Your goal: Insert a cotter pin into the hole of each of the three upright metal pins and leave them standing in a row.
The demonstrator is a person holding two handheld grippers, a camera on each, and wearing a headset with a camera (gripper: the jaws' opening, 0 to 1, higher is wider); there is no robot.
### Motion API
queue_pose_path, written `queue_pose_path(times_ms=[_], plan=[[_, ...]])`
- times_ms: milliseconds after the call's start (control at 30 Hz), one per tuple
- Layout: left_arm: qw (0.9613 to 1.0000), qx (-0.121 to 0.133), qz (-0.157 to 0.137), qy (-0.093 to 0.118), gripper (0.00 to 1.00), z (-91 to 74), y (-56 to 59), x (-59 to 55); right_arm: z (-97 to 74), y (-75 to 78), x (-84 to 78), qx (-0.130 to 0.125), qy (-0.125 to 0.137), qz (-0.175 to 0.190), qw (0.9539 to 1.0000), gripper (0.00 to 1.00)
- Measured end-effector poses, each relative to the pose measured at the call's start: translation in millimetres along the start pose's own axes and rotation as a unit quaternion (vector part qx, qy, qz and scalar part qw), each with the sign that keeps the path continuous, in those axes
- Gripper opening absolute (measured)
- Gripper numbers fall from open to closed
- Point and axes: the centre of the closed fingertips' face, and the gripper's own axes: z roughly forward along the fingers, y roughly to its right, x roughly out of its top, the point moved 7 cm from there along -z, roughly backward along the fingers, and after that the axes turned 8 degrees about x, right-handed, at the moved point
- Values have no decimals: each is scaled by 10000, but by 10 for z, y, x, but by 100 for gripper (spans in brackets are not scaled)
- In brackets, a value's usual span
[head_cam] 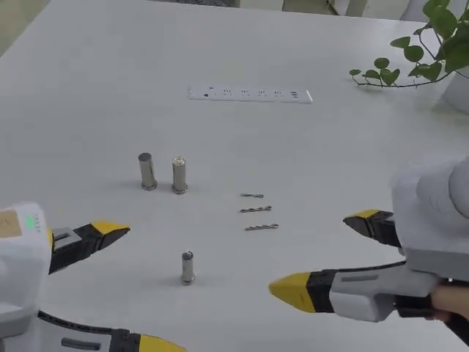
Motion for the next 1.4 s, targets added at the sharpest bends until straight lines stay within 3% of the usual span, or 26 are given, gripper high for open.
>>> queue_pose_path(times_ms=[100,267,400,500,767,833,1000,1167,1267,1400], plan=[[10000,-14,-68,-20,99,9,33,-32,24,35,98,42,2,-180,9998,83],[9999,9,-106,-39,99,10,75,-53,48,129,201,-63,-283,-746,9968,81],[9998,40,-209,4,99,-7,112,-42,96,222,268,-74,-475,-1040,9934,79],[9994,60,-322,64,99,-32,138,-30,145,296,318,-2,-685,-1363,9883,76],[9984,234,-484,181,99,-100,141,-10,323,485,456,321,-704,-1470,9861,61],[9980,272,-535,193,99,-115,137,-3,384,538,497,421,-777,-1592,9833,59],[9972,337,-652,141,99,-145,143,-15,517,652,629,681,-809,-1611,9813,53],[9962,426,-753,119,98,-180,159,-40,646,784,666,828,-967,-1697,9772,45],[9953,502,-810,170,97,-195,162,-37,695,794,696,1048,-890,-1652,9766,39],[9945,529,-877,236,94,-230,185,-4,762,808,717,1153,-848,-1687,9752,38]])
